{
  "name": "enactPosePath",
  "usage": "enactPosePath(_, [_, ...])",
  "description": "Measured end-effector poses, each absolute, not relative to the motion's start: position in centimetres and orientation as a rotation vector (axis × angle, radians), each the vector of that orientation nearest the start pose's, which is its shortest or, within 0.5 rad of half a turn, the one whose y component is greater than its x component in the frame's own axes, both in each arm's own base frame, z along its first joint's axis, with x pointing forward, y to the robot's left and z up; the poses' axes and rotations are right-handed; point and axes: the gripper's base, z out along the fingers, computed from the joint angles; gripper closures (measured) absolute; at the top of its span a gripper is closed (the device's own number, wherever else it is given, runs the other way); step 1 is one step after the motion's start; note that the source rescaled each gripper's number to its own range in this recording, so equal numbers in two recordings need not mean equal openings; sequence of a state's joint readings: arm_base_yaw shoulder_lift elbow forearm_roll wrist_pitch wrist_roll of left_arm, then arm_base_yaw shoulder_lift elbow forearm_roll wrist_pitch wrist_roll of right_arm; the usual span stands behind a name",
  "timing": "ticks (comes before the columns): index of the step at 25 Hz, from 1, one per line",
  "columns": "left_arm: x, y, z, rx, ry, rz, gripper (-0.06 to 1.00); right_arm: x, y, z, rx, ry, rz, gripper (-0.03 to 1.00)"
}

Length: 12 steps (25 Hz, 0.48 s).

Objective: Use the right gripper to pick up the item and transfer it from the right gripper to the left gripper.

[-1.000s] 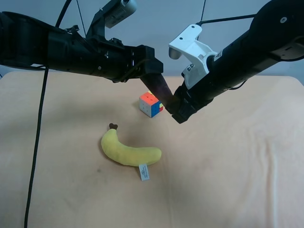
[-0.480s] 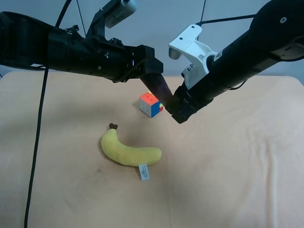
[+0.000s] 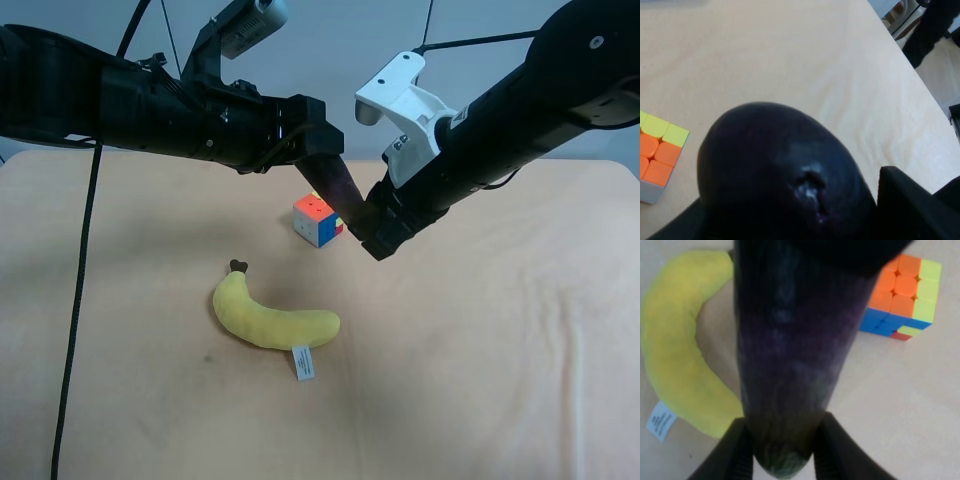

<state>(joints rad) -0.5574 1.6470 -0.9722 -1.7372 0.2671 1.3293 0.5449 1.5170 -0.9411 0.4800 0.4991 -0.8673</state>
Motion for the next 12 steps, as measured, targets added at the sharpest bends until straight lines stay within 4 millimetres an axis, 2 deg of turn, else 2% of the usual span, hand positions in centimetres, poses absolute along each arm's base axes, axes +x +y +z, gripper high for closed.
enactPosePath(5, [29.01, -20.88, 23.65, 0.320, 2.186, -0.841, 0.84, 25.31, 17.69, 23.76, -1.243, 2.165, 0.329, 0.97])
enactPosePath(10, [29.02, -20.95, 23.77, 0.318, 2.182, -0.853, 0.91, 25.23, 18.08, 23.78, -1.070, 2.257, 0.454, 0.97])
enactPosePath(11, [29.02, -20.96, 23.77, 0.319, 2.182, -0.855, 0.91, 25.22, 18.10, 23.75, -1.063, 2.262, 0.460, 0.94])
enactPosePath(12, [29.01, -20.97, 23.78, 0.319, 2.182, -0.856, 0.91, 25.26, 18.11, 23.74, -1.055, 2.263, 0.461, 0.84])
